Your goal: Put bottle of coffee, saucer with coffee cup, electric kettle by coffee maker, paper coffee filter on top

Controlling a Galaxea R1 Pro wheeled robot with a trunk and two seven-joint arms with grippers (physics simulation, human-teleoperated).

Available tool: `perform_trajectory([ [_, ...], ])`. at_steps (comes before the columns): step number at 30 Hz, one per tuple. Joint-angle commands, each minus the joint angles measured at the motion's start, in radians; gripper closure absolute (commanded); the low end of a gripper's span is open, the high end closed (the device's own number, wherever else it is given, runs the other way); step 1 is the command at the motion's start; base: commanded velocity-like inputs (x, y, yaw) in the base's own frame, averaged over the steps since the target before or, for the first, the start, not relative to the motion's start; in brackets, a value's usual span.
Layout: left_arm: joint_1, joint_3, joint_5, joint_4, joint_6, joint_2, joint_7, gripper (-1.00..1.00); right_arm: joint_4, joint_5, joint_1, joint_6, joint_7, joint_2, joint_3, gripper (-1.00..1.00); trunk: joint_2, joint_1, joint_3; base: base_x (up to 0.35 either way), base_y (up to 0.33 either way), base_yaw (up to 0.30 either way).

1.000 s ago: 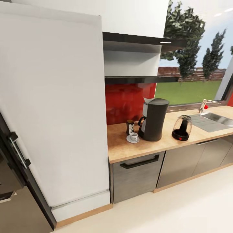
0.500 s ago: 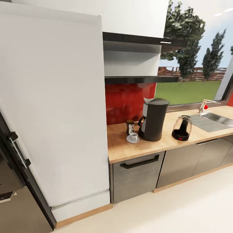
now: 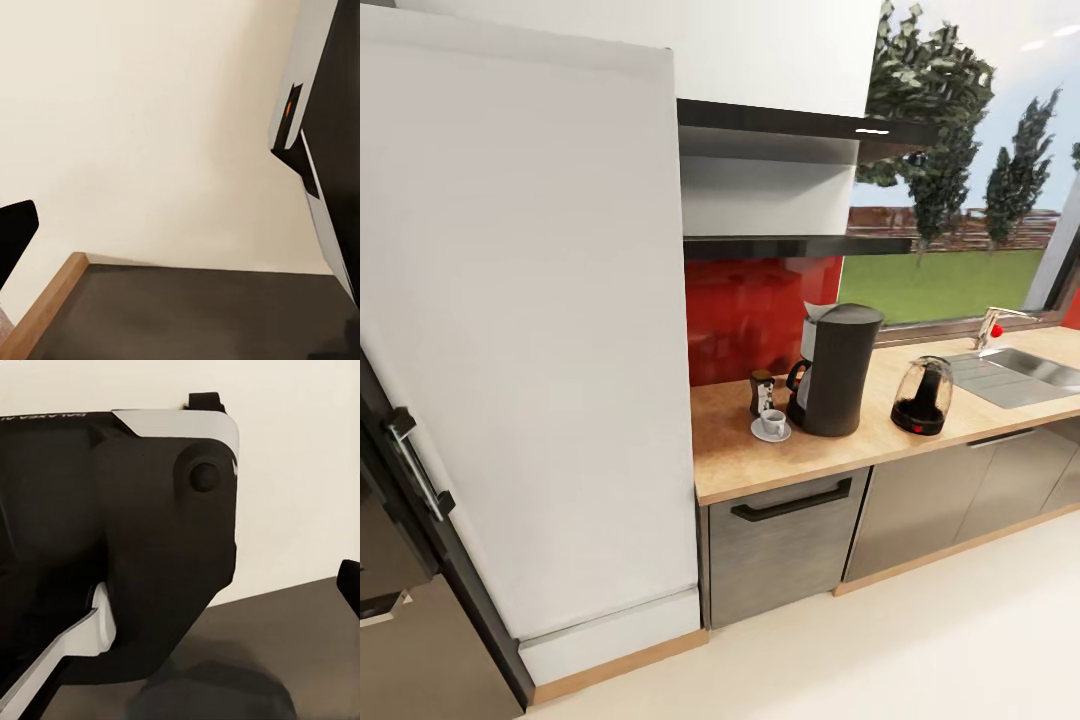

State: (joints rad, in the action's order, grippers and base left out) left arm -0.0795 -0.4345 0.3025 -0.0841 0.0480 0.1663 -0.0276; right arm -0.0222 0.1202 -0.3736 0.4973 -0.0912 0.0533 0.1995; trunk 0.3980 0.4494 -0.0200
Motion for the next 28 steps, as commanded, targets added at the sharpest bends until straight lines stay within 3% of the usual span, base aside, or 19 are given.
perform_trajectory([
  [1, -0.001, -0.007, 0.01, -0.003, 0.005, -0.001, 0.0, -1.0, -0.002, 0.01, 0.0, 0.006, -0.002, 0.0, 0.009, -1.0, 0.002, 0.001, -0.002, 0.0, 0.0, 0.0],
  [4, 0.0, -0.007, 0.01, -0.004, 0.005, 0.001, 0.0, -1.0, -0.003, 0.008, 0.001, -0.012, -0.002, -0.001, 0.009, -1.0, 0.002, 0.001, -0.002, 0.0, 0.0, 0.0],
  [6, -0.001, -0.007, 0.01, -0.004, 0.004, 0.002, 0.0, -1.0, -0.004, 0.008, 0.001, -0.079, -0.002, -0.004, 0.009, -1.0, 0.002, 0.001, -0.002, 0.0, 0.0, 0.0],
  [8, 0.0, -0.008, 0.01, -0.005, 0.004, 0.002, 0.0, -1.0, -0.004, 0.008, 0.001, -0.192, -0.002, -0.006, 0.009, -1.0, 0.002, 0.001, -0.002, 0.0, 0.0, 0.0],
  [9, 0.0, -0.008, 0.01, -0.005, 0.004, 0.001, 0.0, -1.0, -0.004, 0.009, 0.001, -0.289, -0.002, -0.007, 0.008, -1.0, 0.002, 0.001, -0.002, 0.0, 0.0, 0.0],
  [10, 0.0, -0.009, 0.01, -0.005, 0.004, 0.0, 0.0, -1.0, -0.003, 0.009, 0.001, -0.455, -0.003, -0.007, 0.008, -1.0, 0.002, 0.001, -0.002, 0.0, 0.0, 0.0],
  [13, 0.0, -0.009, 0.01, -0.005, 0.004, -0.002, 0.0, -1.0, -0.004, 0.008, 0.001, -0.547, -0.002, -0.006, 0.009, -1.0, 0.002, 0.001, -0.002, 0.0, 0.0, 0.0],
  [17, 0.0, -0.009, 0.01, -0.005, 0.004, -0.005, 0.0, -1.0, -0.003, 0.009, 0.001, -0.58, -0.003, -0.007, 0.009, -1.0, 0.002, 0.001, -0.002, 0.0, 0.0, 0.0],
  [28, 0.0, -0.01, 0.01, -0.005, 0.004, -0.007, 0.0, -1.0, -0.004, 0.008, 0.001, -0.585, -0.003, -0.007, 0.009, -1.0, 0.002, 0.001, -0.002, 0.0, 0.0, 0.0],
])
